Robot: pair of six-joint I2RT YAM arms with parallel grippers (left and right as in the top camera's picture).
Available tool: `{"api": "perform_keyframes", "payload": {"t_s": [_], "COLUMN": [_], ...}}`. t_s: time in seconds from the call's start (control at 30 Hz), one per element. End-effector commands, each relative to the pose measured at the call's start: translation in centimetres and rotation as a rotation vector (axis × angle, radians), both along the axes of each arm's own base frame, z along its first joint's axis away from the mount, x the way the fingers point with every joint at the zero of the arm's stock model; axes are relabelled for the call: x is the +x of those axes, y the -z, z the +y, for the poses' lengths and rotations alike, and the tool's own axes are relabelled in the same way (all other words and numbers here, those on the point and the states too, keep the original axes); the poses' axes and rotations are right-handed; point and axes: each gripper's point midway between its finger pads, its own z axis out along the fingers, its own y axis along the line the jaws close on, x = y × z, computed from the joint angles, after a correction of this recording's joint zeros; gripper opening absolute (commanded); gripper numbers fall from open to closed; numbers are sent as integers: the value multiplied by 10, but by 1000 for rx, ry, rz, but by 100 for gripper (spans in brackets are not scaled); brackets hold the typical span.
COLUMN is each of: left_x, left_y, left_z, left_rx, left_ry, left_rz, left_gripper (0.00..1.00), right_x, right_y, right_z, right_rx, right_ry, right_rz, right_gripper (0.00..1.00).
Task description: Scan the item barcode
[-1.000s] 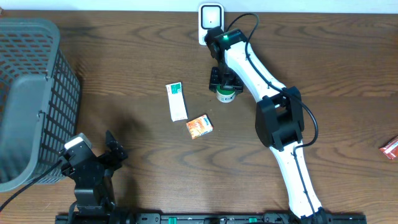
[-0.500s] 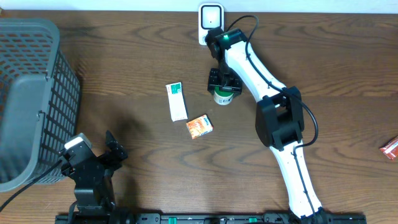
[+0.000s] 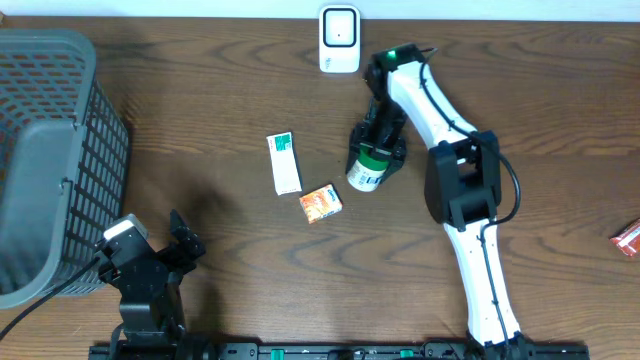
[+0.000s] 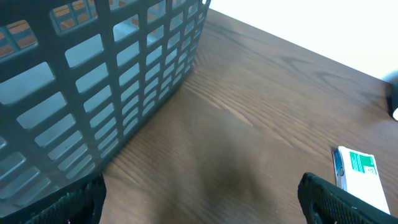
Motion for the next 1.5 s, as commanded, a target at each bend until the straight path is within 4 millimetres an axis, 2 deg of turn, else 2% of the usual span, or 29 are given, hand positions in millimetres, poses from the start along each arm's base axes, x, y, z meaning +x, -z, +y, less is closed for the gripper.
{"api": "perform_keyframes", "payload": {"t_s": [0.0, 0.23, 0.33, 0.73, 0.83, 0.93, 1.03, 1.2, 1.33, 1.47], "left_x": [0, 0, 0, 0, 0, 0, 0, 0, 0, 0], "left_y": [0, 0, 0, 0, 0, 0, 0, 0, 0, 0], "left_z": [1, 1, 1, 1, 1, 1, 1, 1, 1, 1], "left_rx": [-3, -3, -3, -3, -3, -3, -3, -3, -3, -3], "left_ry": [-9, -9, -9, -9, -9, -9, -9, -9, -9, -9], "left_rz": [-4, -4, -4, -4, -4, -4, -4, -4, -4, -4], "left_gripper": [99, 98, 99, 99, 99, 99, 99, 99, 98, 98], "right_x": [0, 0, -3, -30, -38, -35, -10, 51, 98, 144], "right_y": [-13, -28, -45, -124, -134, -131, -124, -127, -140, -165], "right_z": [20, 30, 38, 76, 80, 71, 64, 73, 74, 66], "right_rx": [165, 194, 205, 266, 244, 119, -7, -69, -125, -238], "right_ry": [13, 2, -18, -124, -170, -198, -247, -240, -195, -187], "right_rz": [16, -12, -50, -217, -260, -329, -491, -775, -983, -1213], "right_gripper": [43, 34, 31, 40, 38, 37, 42, 42, 46, 47]}}
